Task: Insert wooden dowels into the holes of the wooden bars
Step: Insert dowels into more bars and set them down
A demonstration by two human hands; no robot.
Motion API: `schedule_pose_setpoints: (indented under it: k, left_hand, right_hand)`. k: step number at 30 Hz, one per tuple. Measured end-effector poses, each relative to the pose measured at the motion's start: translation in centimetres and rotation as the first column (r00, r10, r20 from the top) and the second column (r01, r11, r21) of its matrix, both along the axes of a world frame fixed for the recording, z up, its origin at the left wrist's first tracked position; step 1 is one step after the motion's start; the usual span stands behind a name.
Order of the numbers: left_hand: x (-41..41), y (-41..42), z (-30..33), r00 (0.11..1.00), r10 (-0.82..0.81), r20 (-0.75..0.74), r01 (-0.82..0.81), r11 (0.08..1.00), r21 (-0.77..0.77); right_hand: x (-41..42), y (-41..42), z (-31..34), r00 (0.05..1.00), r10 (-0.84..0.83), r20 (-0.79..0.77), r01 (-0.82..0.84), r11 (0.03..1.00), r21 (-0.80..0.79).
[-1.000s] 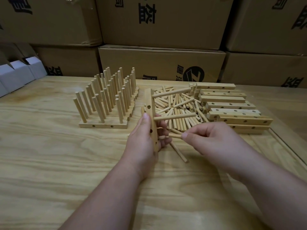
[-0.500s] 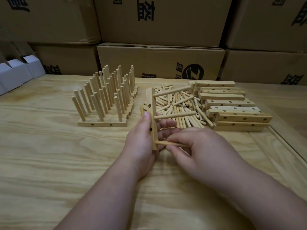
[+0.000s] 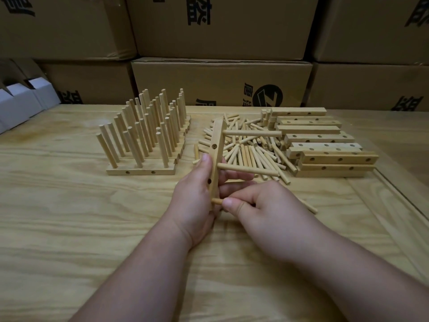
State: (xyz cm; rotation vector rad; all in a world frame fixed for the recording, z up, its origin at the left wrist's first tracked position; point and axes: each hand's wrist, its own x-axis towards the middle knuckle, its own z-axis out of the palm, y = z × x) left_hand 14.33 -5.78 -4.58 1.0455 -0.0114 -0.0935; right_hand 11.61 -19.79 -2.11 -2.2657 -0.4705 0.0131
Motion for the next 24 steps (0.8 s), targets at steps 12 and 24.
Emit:
schedule_pose_setpoints:
  k: [12, 24]
  left_hand:
    - [0.1, -0.1, -0.9, 0.991, 0.001, 0.133, -0.020, 0.990, 0.143]
    - [0.9, 0.0, -1.4, 0.978, 0.118, 0.171, -0.145, 0.977, 0.155]
  right_hand:
    - [0.0, -0.3, -0.2, 0.857, -0.042, -0.513, 0.229, 0.923, 0.308]
    - [1.7, -1.8, 0.9, 0.860, 0.020, -0.510, 0.288, 0.806, 0.517]
